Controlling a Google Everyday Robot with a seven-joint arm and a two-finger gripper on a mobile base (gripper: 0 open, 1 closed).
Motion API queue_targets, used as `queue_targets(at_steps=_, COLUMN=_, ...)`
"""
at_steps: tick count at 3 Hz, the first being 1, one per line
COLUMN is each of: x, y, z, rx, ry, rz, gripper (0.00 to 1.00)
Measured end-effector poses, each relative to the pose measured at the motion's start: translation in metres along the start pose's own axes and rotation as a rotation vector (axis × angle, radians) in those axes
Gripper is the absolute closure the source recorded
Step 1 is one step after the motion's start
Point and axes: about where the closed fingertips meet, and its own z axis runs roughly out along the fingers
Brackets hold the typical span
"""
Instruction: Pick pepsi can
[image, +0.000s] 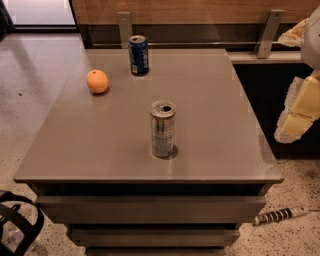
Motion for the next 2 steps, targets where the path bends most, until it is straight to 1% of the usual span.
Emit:
queue_targets(at_steps=1, x=0.0, y=0.0, z=0.0, rx=0.0, ry=0.0, rz=0.0, gripper=0.0)
queue_targets(at_steps=2, x=-0.016, y=-0.027, z=0.009, rx=0.022, ry=-0.034, rz=-0.022, gripper=0.0)
